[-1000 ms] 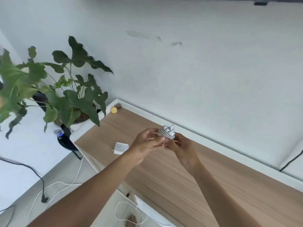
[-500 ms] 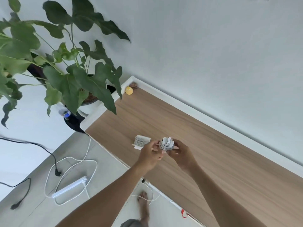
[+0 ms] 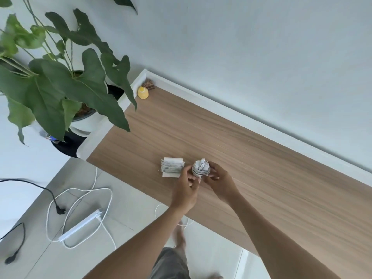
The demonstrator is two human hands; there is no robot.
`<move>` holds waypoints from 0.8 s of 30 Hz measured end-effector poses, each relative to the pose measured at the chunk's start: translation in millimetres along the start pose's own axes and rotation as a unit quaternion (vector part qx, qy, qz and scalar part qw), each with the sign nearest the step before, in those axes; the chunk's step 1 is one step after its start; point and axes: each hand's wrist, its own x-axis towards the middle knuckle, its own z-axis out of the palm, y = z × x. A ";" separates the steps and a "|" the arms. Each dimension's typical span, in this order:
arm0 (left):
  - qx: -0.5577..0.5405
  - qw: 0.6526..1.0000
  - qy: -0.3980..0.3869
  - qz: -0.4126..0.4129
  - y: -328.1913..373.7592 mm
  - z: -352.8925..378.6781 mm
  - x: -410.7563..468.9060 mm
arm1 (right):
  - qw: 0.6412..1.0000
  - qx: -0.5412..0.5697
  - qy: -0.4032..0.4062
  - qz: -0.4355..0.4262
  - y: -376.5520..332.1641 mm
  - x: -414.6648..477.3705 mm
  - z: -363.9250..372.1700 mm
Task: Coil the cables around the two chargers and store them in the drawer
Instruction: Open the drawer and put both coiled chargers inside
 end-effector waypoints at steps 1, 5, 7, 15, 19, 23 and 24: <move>0.004 1.000 -0.006 0.002 -1.6 -0.3 0.0 | 1.000 -0.001 0.003 -0.005 0.0 -0.1 -0.4; 0.028 0.999 -0.020 0.009 -2.2 -1.9 -4.1 | 1.000 -0.006 0.024 0.005 5.0 -5.3 -3.2; 0.051 0.998 -0.015 0.013 -0.7 -2.9 -10.4 | 0.998 -0.017 0.048 0.024 9.4 -12.3 -5.6; 0.184 0.979 -0.021 0.086 34.4 10.3 -49.0 | 0.992 -0.002 0.129 0.018 21.3 -78.3 -32.1; 0.211 0.967 -0.052 0.135 48.8 34.1 -86.7 | 0.987 0.036 0.159 0.011 40.1 -135.4 -43.9; 0.225 0.959 -0.080 0.153 37.2 58.7 -129.7 | 0.977 0.059 0.206 0.019 74.9 -191.7 -55.3; 0.225 0.958 -0.085 0.153 30.7 64.2 -140.5 | 0.975 0.058 0.215 0.025 85.9 -205.7 -56.4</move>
